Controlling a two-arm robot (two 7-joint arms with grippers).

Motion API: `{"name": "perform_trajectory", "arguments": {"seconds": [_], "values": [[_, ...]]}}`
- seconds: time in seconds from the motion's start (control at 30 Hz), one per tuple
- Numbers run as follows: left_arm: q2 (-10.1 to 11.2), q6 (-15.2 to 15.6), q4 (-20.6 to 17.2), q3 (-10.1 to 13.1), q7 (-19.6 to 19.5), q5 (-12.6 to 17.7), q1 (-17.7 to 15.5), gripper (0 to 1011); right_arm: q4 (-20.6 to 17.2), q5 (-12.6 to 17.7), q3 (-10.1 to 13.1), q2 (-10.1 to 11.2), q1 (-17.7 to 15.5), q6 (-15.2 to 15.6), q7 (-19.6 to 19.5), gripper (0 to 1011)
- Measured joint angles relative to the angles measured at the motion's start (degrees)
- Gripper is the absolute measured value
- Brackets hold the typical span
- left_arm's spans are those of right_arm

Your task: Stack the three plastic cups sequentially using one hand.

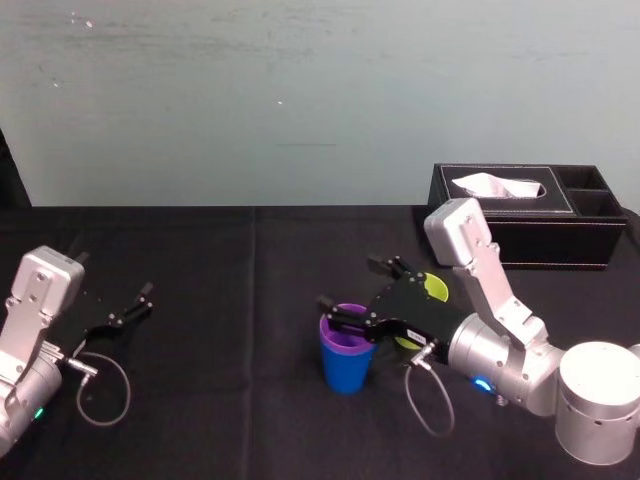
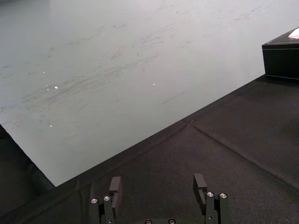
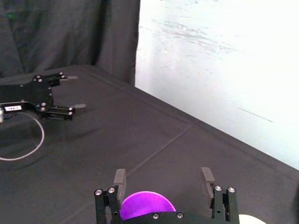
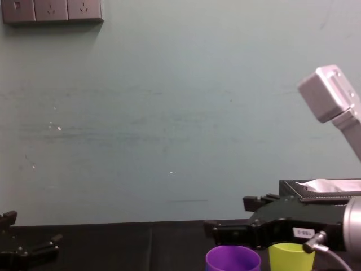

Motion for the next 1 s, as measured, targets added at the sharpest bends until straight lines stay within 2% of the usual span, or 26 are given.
{"name": "perform_trajectory", "arguments": {"seconds": [0.1, 0.47, 0.73, 1.0], "values": [[0.0, 0.0, 0.0, 0.0, 0.0, 0.0, 0.0, 1000, -0.9, 0.0, 0.5, 0.4, -0.5, 0.5, -0.3, 1000], [0.0, 0.0, 0.0, 0.0, 0.0, 0.0, 0.0, 1000, -4.7, 1.4, 4.7, 3.6, -4.7, 2.7, -1.7, 1000], [0.0, 0.0, 0.0, 0.0, 0.0, 0.0, 0.0, 1000, -5.0, 2.3, 7.2, 5.4, -7.9, 4.2, -2.4, 1000], [0.0, 0.0, 0.0, 0.0, 0.0, 0.0, 0.0, 1000, -4.4, 2.3, 8.7, 6.0, -9.6, 5.1, -3.3, 1000]]}}
